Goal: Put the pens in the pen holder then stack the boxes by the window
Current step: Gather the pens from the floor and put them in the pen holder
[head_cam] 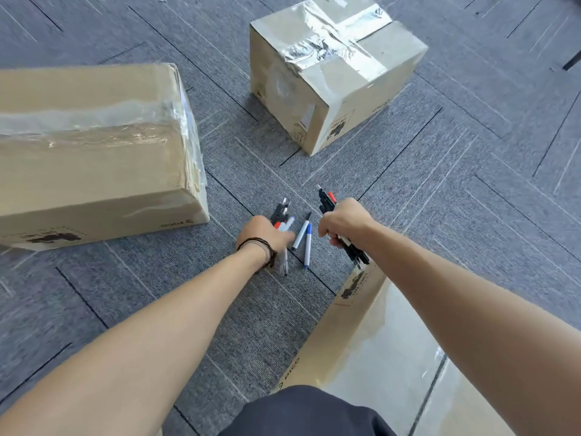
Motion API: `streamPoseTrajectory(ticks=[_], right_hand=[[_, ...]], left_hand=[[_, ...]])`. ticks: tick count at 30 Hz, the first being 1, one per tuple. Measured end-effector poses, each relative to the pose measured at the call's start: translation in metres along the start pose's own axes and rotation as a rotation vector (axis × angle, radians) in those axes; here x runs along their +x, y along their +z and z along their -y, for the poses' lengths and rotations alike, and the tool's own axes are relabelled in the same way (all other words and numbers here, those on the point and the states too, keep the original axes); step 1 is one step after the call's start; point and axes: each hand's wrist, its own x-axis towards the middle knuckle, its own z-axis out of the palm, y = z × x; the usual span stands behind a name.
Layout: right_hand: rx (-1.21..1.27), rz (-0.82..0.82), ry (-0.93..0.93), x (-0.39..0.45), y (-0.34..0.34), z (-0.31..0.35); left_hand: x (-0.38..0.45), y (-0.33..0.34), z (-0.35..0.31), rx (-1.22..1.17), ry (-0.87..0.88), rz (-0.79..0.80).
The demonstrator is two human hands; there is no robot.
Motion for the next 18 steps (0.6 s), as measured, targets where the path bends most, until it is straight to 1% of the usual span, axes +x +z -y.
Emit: streamPoseTrajectory(ticks=[2, 3, 4, 6, 9, 10, 13, 16, 18], right_hand=[[-0.122, -0.019, -0.028, 0.002, 0.010, 0.003], [-0.164, -0.031, -0.033, 0.003, 0.014, 0.003], [-0.195, -0.042, -0.039, 0.005, 0.019, 0.003], [-0.237, -0.056, -0.032, 0.007, 0.026, 0.003], [-0.322, -0.080, -0.034, 0.004, 0.035, 0.003], [-0.339, -0.078, -0.036, 0.004, 0.038, 0.004], [-0.315, -0.034, -0.037, 0.005, 0.040, 0.005], [-0.177, 0.030, -0.013, 0.007, 0.033, 0.007], [-0.028, 0.060, -0.004, 0.005, 0.022, 0.008]], left_hand=[[0.002, -0.012, 0.011, -0.422, -0.100, 0.127], [0.003, -0.018, 0.016, -0.596, -0.147, 0.192], [0.003, -0.024, 0.021, -0.721, -0.180, 0.246], [0.003, -0.035, 0.025, -0.866, -0.207, 0.347], [-0.001, -0.046, 0.028, -0.974, -0.212, 0.490], [-0.002, -0.048, 0.029, -1.016, -0.219, 0.502], [-0.005, -0.050, 0.033, -1.084, -0.244, 0.468], [-0.001, -0.046, 0.030, -0.987, -0.222, 0.443], [0.004, -0.039, 0.023, -0.854, -0.191, 0.376]])
